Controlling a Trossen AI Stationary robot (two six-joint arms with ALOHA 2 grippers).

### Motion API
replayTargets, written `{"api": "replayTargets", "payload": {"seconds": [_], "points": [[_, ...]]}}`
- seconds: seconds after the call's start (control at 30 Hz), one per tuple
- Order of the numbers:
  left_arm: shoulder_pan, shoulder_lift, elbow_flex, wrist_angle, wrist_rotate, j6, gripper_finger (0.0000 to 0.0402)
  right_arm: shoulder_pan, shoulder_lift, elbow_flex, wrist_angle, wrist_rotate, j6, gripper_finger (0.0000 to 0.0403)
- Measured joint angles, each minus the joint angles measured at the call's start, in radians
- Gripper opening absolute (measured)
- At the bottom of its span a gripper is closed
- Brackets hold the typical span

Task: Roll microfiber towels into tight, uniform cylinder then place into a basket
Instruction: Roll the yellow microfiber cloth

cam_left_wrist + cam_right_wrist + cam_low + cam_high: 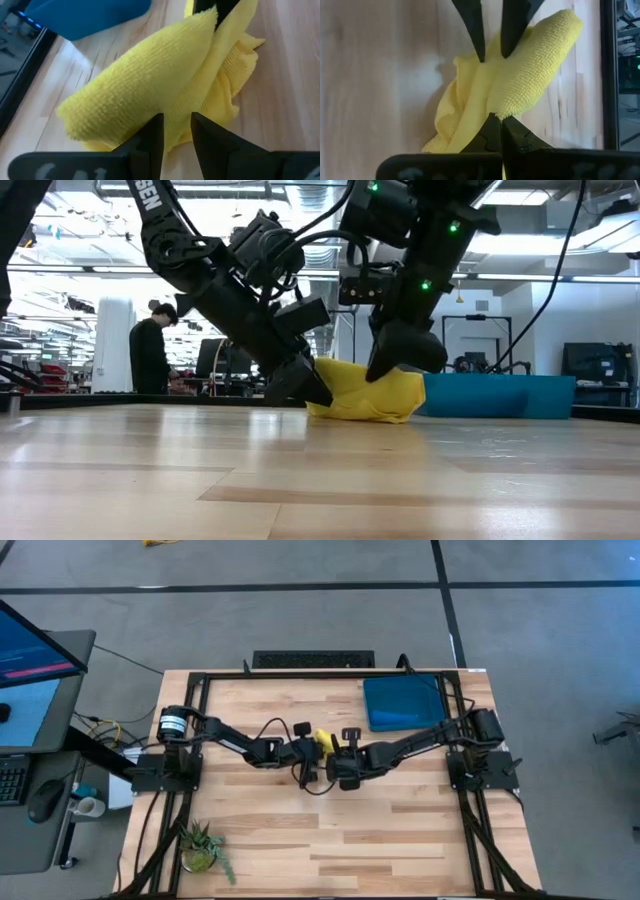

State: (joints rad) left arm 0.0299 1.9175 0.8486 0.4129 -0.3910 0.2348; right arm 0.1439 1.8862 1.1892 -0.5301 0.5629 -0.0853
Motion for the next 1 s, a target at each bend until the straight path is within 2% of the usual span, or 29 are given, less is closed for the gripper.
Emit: {"api": "replayTargets", "payload": {"seconds": [0.2, 0.57, 0.7, 0.83, 1.0], "points": [[0.038, 0.015, -0.001, 0.017, 0.074, -0.033, 0.0091, -0.026, 0.000, 0.000, -0.008, 0.011, -0.032, 0.0006], [0.079, 0.090, 0.032, 0.116, 0.085, -0.027, 0.0091, -0.062, 0.000, 0.001, -0.019, -0.006, -0.081, 0.0006], [0.078, 0.113, 0.040, 0.114, 0.099, -0.027, 0.0091, -0.075, 0.000, 0.001, -0.022, -0.040, -0.035, 0.0006], [0.053, 0.113, 0.040, 0.121, 0.067, -0.004, 0.0091, -0.074, 0.000, 0.001, -0.044, -0.047, -0.018, 0.0006], [0.028, 0.112, 0.056, 0.131, 0.064, 0.039, 0.0091, -0.102, 0.000, 0.001, -0.054, -0.046, 0.080, 0.0006]]}}
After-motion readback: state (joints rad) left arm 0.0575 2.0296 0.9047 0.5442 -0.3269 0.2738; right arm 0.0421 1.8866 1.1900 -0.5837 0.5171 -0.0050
